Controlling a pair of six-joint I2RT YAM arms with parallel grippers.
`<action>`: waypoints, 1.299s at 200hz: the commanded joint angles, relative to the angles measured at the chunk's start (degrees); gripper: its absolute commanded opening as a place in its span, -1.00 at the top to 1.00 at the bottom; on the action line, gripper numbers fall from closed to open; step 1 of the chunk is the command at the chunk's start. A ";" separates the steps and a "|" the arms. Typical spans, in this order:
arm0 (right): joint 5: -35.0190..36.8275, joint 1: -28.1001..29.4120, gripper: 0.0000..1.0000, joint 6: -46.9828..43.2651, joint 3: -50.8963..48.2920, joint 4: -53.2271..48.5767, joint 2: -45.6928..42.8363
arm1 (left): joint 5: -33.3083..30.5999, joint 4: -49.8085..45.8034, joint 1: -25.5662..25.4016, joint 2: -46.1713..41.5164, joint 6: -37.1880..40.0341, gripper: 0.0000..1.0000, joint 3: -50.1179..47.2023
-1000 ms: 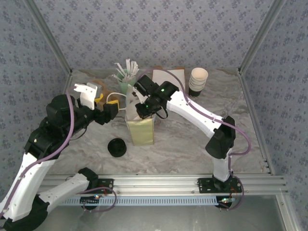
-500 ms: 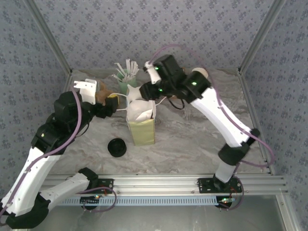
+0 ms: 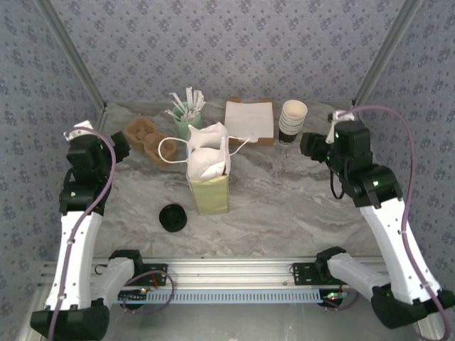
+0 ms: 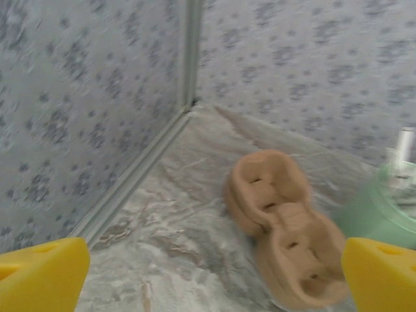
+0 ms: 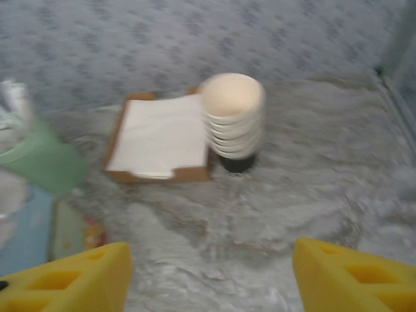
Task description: Pack the takeout coffee
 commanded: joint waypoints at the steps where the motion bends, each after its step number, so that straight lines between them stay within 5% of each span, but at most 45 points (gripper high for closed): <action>1: 2.95 -6.06 -0.54 1.72 -10.14 6.31 -2.75 | 1.98 11.88 2.72 -1.49 -1.56 -0.99 -8.64; 44: 3.28 -14.49 -0.99 -0.03 -33.59 28.87 -5.26 | -0.32 34.14 2.80 -2.13 3.61 -0.99 -29.36; 83: 6.13 -15.14 -1.00 -7.15 -50.19 58.94 0.29 | 0.91 49.01 2.85 6.47 6.40 -0.99 -37.86; 138: 3.52 -16.54 -1.00 -14.09 -54.39 84.35 19.82 | 4.55 72.07 2.78 21.31 10.18 -0.99 -43.10; 172: -1.56 -17.06 -1.00 -16.72 -51.85 87.27 26.56 | 9.45 76.07 2.55 30.69 9.68 -0.98 -39.40; 196: -3.81 -17.03 -1.00 -17.67 -55.27 100.74 33.72 | 8.58 80.50 0.53 36.79 11.83 -0.98 -38.65; 226: -7.07 -16.66 -1.00 -19.36 -50.88 89.84 32.46 | 5.39 77.43 -1.12 39.05 12.83 -0.98 -35.63; 260: -9.45 -17.79 -1.00 -18.91 -50.84 90.51 32.75 | 4.79 76.50 -1.30 38.92 12.85 -0.99 -35.38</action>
